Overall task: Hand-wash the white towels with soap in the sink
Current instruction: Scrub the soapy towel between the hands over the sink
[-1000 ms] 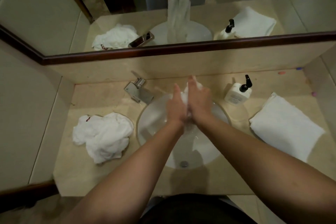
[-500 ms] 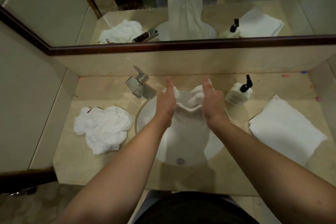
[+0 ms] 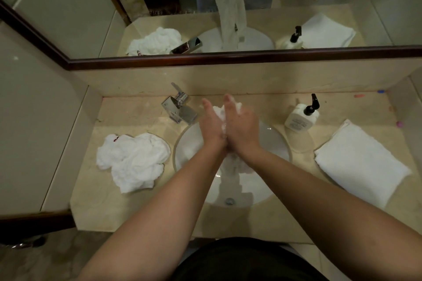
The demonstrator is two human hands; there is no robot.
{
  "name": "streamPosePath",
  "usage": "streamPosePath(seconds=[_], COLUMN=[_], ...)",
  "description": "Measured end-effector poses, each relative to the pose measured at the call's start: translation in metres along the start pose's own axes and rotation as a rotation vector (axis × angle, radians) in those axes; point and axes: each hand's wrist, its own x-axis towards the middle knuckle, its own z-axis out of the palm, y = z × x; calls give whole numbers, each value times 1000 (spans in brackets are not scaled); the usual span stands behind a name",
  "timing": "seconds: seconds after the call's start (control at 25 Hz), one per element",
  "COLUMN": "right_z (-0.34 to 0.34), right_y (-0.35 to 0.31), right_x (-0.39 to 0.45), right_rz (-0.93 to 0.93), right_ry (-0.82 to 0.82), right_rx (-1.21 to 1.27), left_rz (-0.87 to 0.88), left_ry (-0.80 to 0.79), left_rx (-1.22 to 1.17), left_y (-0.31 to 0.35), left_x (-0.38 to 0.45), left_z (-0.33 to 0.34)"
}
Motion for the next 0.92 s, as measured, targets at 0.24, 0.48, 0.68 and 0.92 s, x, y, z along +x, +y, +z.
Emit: streamPosePath(seconds=[0.24, 0.48, 0.68, 0.92], right_z=[5, 1, -7, -15], right_y=[11, 1, -2, 1], right_x=[-13, -4, 7, 6], right_rz=[53, 51, 92, 72], right_ry=[-73, -24, 1, -10], right_rx=[1, -20, 22, 61], left_rz=[5, 8, 66, 192], left_ry=[-13, -44, -106, -176], left_rx=[6, 63, 133, 238], left_y=[1, 6, 4, 4], left_x=[2, -1, -3, -8], left_z=[-9, -4, 3, 4])
